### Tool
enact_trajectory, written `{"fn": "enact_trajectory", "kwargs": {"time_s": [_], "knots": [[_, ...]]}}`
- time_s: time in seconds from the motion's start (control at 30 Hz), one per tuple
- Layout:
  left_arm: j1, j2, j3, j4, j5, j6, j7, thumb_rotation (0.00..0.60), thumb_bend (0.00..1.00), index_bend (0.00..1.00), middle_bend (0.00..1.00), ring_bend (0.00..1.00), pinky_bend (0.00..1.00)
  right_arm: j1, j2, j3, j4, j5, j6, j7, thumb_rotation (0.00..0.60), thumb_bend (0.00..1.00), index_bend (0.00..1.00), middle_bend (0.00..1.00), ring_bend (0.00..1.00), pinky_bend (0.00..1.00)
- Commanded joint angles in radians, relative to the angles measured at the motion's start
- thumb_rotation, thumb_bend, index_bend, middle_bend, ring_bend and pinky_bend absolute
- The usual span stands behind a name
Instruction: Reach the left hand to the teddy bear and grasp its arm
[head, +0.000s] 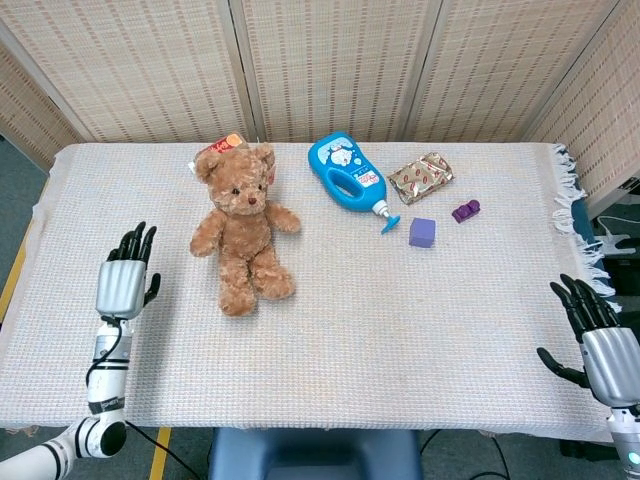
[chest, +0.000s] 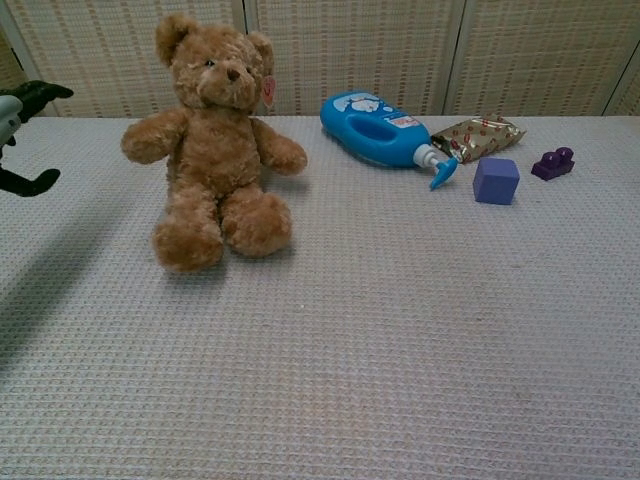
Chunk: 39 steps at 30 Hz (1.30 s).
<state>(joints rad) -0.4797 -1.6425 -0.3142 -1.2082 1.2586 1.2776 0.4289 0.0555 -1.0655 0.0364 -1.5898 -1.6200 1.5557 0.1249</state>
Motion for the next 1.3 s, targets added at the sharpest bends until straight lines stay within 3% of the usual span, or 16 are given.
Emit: {"fn": "enact_trajectory", "kwargs": {"time_s": [0.03,0.33,0.6,0.8,1.03,1.3], "knots": [[-0.040,-0.044,-0.026,0.046,-0.033,-0.021,0.010,0.600,0.41,0.00,0.00,0.09,0.33,0.002,0.004,-0.004,-0.004,0.002,-0.009,-0.003,0.600,0.10,0.00,0.00,0.00,0.15],[-0.102,-0.133,-0.090,0.118,-0.125,-0.034,-0.003,0.600,0.41,0.00,0.02,0.11,0.33,0.009,0.013,-0.009,-0.014,0.006,-0.029,-0.009,0.600,0.10,0.00,0.00,0.00,0.15],[-0.133,-0.205,-0.140,0.133,-0.199,0.010,-0.005,0.600,0.40,0.05,0.14,0.21,0.35,0.009,0.011,-0.005,-0.015,0.012,-0.025,-0.013,0.600,0.10,0.00,0.00,0.00,0.15],[-0.157,-0.255,-0.156,0.188,-0.251,0.003,0.009,0.600,0.40,0.07,0.18,0.23,0.37,0.012,0.012,-0.005,-0.019,0.020,-0.035,-0.015,0.600,0.10,0.00,0.00,0.00,0.15],[-0.162,-0.266,-0.167,0.146,-0.296,0.004,0.027,0.600,0.40,0.07,0.17,0.23,0.38,0.014,0.012,-0.004,-0.022,0.027,-0.042,-0.020,0.600,0.10,0.00,0.00,0.00,0.15],[-0.159,-0.247,-0.190,0.007,-0.374,-0.019,0.041,0.600,0.39,0.01,0.12,0.23,0.38,0.014,0.017,-0.006,-0.028,0.031,-0.047,-0.019,0.600,0.10,0.00,0.00,0.00,0.15]]}}
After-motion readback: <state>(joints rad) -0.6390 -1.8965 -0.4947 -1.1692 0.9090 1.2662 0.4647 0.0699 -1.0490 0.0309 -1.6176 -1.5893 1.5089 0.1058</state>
